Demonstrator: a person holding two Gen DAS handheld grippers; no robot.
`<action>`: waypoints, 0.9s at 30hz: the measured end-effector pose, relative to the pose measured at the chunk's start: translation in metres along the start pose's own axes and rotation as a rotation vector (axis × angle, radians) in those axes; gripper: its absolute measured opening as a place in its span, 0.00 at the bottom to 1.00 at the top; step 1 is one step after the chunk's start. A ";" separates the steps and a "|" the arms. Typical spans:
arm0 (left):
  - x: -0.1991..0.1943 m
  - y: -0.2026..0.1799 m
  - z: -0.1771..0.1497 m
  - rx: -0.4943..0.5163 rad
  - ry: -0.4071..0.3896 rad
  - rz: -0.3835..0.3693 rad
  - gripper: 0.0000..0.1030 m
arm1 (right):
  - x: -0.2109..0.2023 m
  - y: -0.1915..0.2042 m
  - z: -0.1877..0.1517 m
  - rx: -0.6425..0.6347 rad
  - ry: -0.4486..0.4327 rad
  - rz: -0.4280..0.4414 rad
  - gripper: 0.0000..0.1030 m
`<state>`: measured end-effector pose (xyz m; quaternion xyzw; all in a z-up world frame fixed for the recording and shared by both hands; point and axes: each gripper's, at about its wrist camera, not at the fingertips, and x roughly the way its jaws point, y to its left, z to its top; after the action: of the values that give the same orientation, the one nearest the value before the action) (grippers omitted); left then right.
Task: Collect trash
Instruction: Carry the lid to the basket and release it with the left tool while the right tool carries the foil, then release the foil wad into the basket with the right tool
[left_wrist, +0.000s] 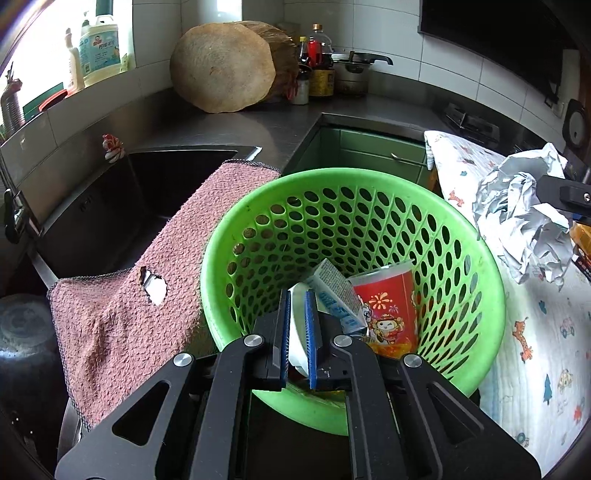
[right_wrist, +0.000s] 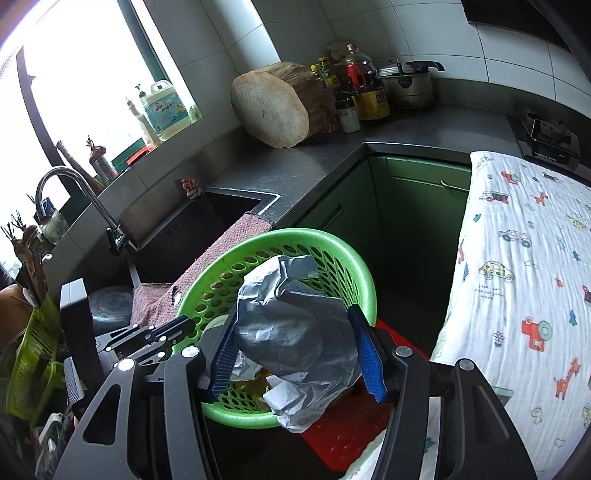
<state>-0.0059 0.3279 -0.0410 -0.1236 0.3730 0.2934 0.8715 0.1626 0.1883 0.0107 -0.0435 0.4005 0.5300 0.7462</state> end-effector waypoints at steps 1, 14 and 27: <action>0.000 0.002 0.000 -0.010 0.000 -0.001 0.16 | 0.005 0.001 0.001 0.004 0.005 0.002 0.53; -0.026 0.019 -0.006 -0.079 -0.068 0.001 0.63 | 0.039 0.018 0.003 0.042 0.026 0.075 0.72; -0.033 0.010 -0.004 -0.080 -0.080 -0.017 0.72 | -0.004 0.005 -0.004 -0.017 -0.005 0.031 0.77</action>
<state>-0.0322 0.3208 -0.0200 -0.1497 0.3249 0.3053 0.8825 0.1561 0.1852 0.0124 -0.0421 0.3948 0.5449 0.7385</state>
